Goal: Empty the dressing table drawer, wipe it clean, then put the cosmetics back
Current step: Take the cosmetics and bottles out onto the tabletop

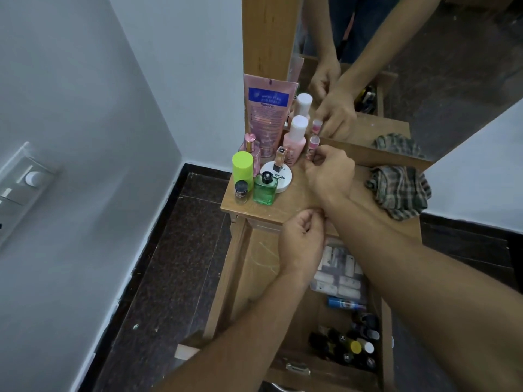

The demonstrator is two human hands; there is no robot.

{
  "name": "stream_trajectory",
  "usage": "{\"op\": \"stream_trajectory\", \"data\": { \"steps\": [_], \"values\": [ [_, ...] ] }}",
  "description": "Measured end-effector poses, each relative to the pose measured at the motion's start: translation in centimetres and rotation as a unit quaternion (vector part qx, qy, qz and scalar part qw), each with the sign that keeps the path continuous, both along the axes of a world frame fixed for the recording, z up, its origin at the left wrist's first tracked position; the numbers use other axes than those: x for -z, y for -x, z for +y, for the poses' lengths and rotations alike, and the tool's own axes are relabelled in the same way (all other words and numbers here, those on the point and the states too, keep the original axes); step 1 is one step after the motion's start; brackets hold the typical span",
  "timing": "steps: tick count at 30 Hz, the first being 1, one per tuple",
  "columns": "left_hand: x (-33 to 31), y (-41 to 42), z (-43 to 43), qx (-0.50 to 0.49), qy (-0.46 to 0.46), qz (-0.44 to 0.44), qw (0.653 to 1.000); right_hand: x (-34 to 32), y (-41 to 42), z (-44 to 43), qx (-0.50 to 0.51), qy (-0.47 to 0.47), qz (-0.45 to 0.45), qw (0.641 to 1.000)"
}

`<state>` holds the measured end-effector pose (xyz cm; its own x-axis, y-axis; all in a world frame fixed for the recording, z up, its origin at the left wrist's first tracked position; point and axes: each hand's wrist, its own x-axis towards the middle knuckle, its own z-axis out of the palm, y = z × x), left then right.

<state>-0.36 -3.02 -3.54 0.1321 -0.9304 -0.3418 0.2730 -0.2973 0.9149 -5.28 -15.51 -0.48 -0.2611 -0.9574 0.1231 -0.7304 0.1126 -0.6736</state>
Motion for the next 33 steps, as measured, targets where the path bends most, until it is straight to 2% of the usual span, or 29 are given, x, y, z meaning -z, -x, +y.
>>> {"op": "stream_trajectory", "data": {
  "steps": [10, 14, 17, 20, 22, 24, 26, 29, 31, 33],
  "values": [
    [0.0, -0.3, 0.3, 0.018, 0.01, -0.027, 0.999, -0.1, -0.1, -0.6, -0.011, -0.032, 0.002, 0.999],
    [-0.1, -0.5, 0.4, 0.02, 0.022, -0.047, 0.998, -0.8, 0.6, 0.1, 0.006, -0.076, -0.027, 0.997],
    [0.1, -0.6, 1.5, 0.002, 0.032, -0.115, 0.993, -1.1, 2.4, 2.4, 0.041, -0.08, -0.05, 0.995],
    [0.6, -0.6, 3.8, 0.01, 0.031, -0.215, 0.976, -1.8, 4.7, 7.0, 0.023, -0.039, -0.014, 0.999],
    [1.0, -0.8, 5.3, 0.083, 0.024, -0.279, 0.957, -2.3, 6.4, 10.5, -0.042, -0.023, -0.003, 0.999],
    [1.1, -1.1, 6.5, 0.193, 0.007, -0.337, 0.922, -2.6, 8.2, 13.4, -0.12, -0.051, 0.016, 0.991],
    [1.2, -1.3, 7.5, 0.284, -0.021, -0.372, 0.884, -2.9, 9.4, 15.6, -0.204, -0.155, 0.049, 0.965],
    [1.5, -1.5, 8.5, 0.33, -0.085, -0.388, 0.857, -2.8, 9.9, 18.1, -0.306, -0.327, 0.192, 0.873],
    [1.7, -1.7, 9.0, 0.325, -0.118, -0.397, 0.85, -2.3, 9.6, 19.5, -0.351, -0.366, 0.266, 0.82],
    [2.0, -1.9, 9.5, 0.328, -0.129, -0.421, 0.836, -1.5, 9.3, 20.2, -0.377, -0.376, 0.29, 0.795]
  ]
}}
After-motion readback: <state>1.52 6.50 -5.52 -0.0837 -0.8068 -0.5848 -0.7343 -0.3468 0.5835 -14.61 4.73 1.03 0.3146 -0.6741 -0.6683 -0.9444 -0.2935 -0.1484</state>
